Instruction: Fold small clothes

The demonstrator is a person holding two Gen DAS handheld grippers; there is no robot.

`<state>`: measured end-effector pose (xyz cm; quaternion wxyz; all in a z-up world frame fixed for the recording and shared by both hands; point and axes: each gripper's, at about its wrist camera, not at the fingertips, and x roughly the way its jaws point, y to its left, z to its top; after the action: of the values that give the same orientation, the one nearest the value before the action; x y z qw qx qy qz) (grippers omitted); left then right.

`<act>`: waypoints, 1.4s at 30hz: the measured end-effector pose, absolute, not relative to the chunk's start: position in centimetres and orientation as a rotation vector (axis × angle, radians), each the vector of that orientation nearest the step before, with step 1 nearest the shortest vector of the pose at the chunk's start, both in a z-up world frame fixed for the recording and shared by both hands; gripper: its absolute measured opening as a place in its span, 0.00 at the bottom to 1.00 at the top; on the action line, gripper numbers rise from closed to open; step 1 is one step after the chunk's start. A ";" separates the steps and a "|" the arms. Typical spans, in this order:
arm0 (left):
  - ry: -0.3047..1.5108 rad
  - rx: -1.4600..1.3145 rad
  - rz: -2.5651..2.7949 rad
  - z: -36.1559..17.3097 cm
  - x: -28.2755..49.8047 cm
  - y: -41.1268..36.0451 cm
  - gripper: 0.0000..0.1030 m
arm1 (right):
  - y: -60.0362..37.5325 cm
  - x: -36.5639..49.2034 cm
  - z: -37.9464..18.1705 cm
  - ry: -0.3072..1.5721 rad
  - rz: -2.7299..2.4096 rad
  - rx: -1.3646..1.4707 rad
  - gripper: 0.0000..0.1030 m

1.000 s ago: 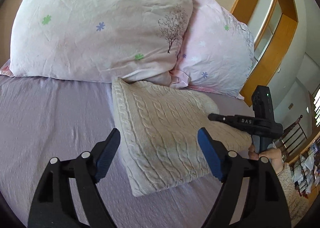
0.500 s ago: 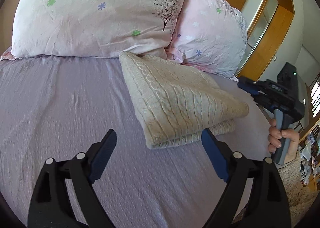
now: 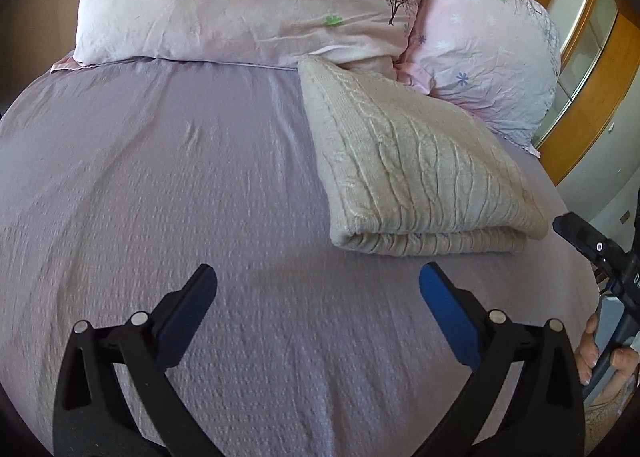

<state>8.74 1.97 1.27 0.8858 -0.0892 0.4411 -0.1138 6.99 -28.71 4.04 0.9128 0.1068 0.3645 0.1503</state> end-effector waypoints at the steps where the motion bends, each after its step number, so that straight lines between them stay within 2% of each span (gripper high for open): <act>1: 0.923 -0.174 -0.238 1.1 8.8 1.7 0.98 | -28.7 6.9 3.4 0.772 0.278 0.207 0.95; 6: 0.932 -0.093 -0.214 0.6 9.2 0.1 0.98 | -27.6 7.4 0.6 0.896 0.189 0.148 0.96; 13: 0.928 0.051 -0.168 0.3 9.2 -1.5 0.98 | -25.5 6.5 -0.6 0.934 0.077 -0.023 0.99; 42: 0.926 0.090 -0.154 0.2 8.9 -1.9 0.98 | -25.5 6.2 -0.7 0.913 0.080 -0.026 0.99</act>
<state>8.90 -1.93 0.17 0.8910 0.0433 0.4459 -0.0743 6.19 -25.45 -0.65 0.8968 -0.0126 0.4405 0.0387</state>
